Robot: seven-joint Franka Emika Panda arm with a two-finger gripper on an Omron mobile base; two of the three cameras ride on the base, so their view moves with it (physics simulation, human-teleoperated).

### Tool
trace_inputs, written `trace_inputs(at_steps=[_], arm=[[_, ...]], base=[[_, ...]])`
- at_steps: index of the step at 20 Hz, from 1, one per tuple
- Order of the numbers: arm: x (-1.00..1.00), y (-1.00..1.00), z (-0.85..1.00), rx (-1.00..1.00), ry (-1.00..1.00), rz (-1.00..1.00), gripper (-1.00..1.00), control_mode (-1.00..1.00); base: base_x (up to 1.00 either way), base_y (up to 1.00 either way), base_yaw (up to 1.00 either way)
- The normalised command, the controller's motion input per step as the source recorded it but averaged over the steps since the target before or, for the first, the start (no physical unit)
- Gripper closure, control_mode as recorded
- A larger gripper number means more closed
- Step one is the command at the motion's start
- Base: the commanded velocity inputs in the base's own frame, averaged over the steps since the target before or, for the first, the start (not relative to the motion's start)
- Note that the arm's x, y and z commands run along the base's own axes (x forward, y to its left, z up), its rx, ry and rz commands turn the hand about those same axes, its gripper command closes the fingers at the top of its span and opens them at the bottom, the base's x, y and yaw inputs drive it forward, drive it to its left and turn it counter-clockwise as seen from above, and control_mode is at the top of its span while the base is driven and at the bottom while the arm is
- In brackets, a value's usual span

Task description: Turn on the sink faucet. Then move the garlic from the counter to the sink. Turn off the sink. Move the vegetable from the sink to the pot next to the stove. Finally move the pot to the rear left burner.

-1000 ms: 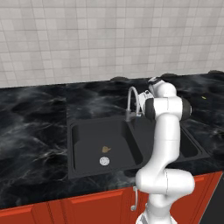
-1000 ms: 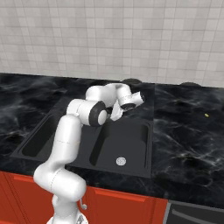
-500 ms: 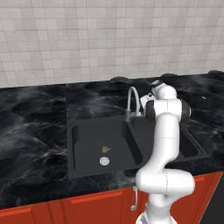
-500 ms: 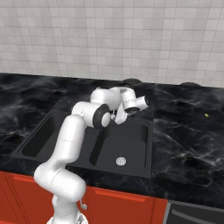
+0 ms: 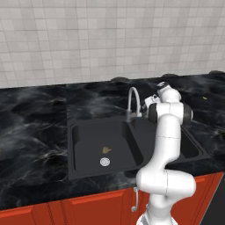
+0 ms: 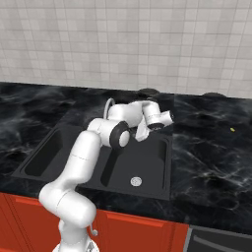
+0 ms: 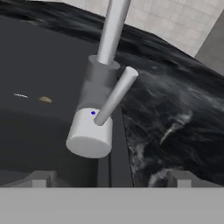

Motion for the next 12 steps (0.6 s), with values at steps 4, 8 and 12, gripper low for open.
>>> trace_inputs(at_steps=[4,8,12], arm=[[-0.37,0.00,0.04,0.00,-0.01,0.00,-1.00,-1.00],[-0.50,0.01,0.11,0.00,-0.01,0.00,-1.00,-1.00],[-0.65,0.10,0.18,0.00,-0.01,0.00,-1.00,-1.00]], base=[[0.00,0.00,0.00],[0.00,0.00,0.00],[0.00,0.00,0.00]])
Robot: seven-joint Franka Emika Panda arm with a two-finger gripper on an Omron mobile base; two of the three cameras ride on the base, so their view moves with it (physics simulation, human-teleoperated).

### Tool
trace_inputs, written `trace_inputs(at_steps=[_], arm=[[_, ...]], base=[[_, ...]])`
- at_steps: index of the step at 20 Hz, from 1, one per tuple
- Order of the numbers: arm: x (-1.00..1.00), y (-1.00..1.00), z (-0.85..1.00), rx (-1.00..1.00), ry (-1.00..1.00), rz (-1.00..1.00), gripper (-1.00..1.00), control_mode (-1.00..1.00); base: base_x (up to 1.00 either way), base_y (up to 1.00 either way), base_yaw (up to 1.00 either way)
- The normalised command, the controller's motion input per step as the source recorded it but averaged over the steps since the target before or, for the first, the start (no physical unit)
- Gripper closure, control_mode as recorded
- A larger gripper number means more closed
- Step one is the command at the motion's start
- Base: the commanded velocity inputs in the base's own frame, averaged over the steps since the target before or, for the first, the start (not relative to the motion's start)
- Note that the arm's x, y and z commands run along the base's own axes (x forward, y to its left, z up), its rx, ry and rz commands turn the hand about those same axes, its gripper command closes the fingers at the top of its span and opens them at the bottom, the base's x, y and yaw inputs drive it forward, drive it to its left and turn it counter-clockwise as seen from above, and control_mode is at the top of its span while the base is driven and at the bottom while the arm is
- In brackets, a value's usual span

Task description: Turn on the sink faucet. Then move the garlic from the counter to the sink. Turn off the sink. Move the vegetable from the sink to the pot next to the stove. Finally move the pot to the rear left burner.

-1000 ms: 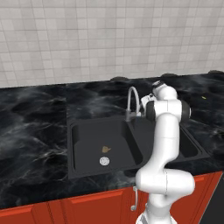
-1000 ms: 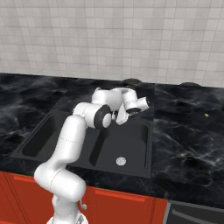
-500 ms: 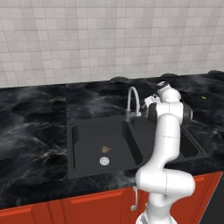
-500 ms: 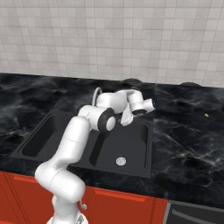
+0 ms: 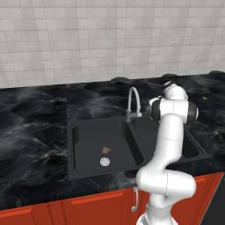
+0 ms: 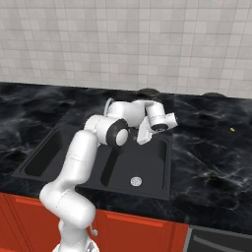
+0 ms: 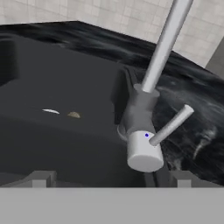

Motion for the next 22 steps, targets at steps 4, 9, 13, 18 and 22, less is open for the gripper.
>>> trace_inputs(at_steps=[4,9,13,18,22], arm=[[-0.73,0.18,0.24,0.00,-0.02,0.00,-1.00,-1.00],[-0.71,0.15,0.31,-0.01,-0.01,0.00,-1.00,-1.00],[-0.77,0.13,0.32,-0.01,-0.02,0.00,-1.00,-1.00],[-0.86,0.04,0.31,-0.02,-0.04,0.00,-1.00,-1.00],[-0.87,0.02,0.32,-0.02,-0.03,0.00,-1.00,-1.00]], base=[[0.00,0.00,0.00],[0.00,0.00,0.00],[0.00,0.00,0.00],[0.00,0.00,0.00],[0.00,0.00,0.00]])
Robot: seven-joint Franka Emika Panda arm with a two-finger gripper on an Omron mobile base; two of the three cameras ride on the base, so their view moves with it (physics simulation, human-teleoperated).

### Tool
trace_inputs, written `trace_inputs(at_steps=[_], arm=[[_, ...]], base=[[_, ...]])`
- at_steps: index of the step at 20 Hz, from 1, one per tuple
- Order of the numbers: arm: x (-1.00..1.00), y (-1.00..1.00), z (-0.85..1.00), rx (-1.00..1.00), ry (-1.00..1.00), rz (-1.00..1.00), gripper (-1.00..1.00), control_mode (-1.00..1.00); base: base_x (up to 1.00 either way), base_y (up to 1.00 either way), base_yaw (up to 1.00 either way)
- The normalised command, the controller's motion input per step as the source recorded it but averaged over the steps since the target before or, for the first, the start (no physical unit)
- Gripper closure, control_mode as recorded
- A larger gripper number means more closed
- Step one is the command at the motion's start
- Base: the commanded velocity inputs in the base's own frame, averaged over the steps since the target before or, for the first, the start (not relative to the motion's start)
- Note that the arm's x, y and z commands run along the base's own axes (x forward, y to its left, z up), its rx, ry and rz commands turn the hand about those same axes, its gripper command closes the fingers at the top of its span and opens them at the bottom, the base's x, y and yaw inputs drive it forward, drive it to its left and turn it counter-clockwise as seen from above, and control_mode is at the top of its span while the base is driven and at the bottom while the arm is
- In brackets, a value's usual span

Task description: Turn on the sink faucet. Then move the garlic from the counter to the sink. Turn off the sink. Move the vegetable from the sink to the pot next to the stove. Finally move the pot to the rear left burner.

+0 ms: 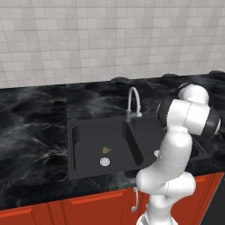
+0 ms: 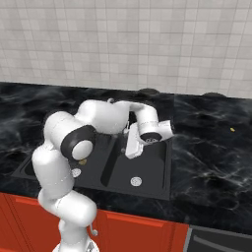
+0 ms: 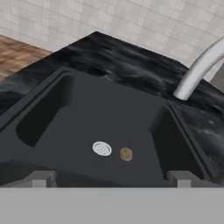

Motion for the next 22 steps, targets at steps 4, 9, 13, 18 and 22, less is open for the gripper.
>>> trace_inputs(at_steps=[4,9,13,18,22], arm=[[-0.88,0.06,0.29,-0.03,-0.03,0.00,-1.00,-1.00],[-0.91,0.11,0.25,-0.04,-0.01,0.00,-1.00,-1.00],[-0.87,0.22,0.20,-0.07,0.00,0.00,-1.00,-1.00],[-0.84,0.27,0.18,-0.09,0.00,0.00,-1.00,-1.00],[-0.72,0.43,0.12,-0.13,0.00,0.00,-1.00,-1.00]], base=[[0.00,0.00,0.00],[0.00,0.00,0.00],[0.00,0.00,0.00],[0.00,0.00,0.00],[0.00,0.00,0.00]])
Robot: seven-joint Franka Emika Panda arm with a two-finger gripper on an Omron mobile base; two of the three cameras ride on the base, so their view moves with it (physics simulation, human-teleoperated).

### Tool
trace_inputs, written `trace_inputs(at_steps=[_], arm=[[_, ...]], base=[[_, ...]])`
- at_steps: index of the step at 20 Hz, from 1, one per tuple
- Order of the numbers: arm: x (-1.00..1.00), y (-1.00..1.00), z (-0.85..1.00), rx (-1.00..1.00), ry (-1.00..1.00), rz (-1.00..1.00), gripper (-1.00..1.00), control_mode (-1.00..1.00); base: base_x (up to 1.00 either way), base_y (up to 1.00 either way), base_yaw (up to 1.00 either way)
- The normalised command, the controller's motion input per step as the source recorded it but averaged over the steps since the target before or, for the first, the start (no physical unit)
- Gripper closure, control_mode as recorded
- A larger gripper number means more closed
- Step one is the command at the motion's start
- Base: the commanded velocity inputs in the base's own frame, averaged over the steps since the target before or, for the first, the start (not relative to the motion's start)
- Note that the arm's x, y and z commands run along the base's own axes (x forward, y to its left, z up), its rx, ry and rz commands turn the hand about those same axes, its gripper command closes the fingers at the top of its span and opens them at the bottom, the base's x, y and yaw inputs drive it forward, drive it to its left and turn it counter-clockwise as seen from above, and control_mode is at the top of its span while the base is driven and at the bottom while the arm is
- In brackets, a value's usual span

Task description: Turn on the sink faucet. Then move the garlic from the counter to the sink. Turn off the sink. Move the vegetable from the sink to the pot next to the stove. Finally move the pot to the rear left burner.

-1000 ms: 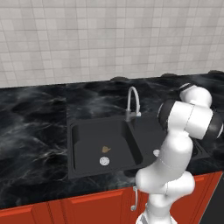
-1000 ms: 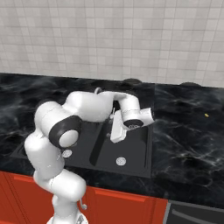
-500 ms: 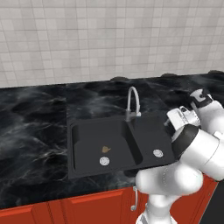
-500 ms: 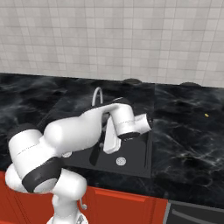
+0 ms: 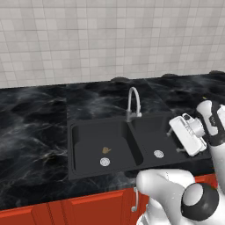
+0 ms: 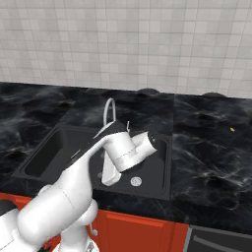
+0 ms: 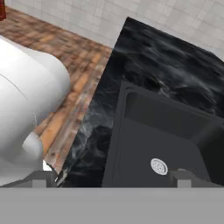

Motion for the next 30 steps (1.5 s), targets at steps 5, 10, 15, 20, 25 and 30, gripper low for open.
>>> trace_inputs(at_steps=[5,10,15,20,25,30], arm=[[-0.51,0.54,0.09,-0.15,0.01,0.03,-1.00,-1.00],[-0.08,0.70,0.12,-0.17,0.01,0.09,-1.00,-1.00],[0.00,0.72,0.29,-0.17,0.00,0.14,-1.00,-1.00],[0.11,0.63,0.27,-0.18,0.00,0.14,-1.00,-1.00],[0.34,0.47,0.22,-0.19,0.00,0.13,-1.00,-1.00],[0.44,0.21,0.19,-0.20,0.00,0.18,-1.00,-1.00]], base=[[0.00,0.00,0.00],[0.00,0.00,0.00],[0.00,0.00,0.00],[0.00,0.00,0.00],[0.00,0.00,0.00],[0.00,0.00,0.00]])
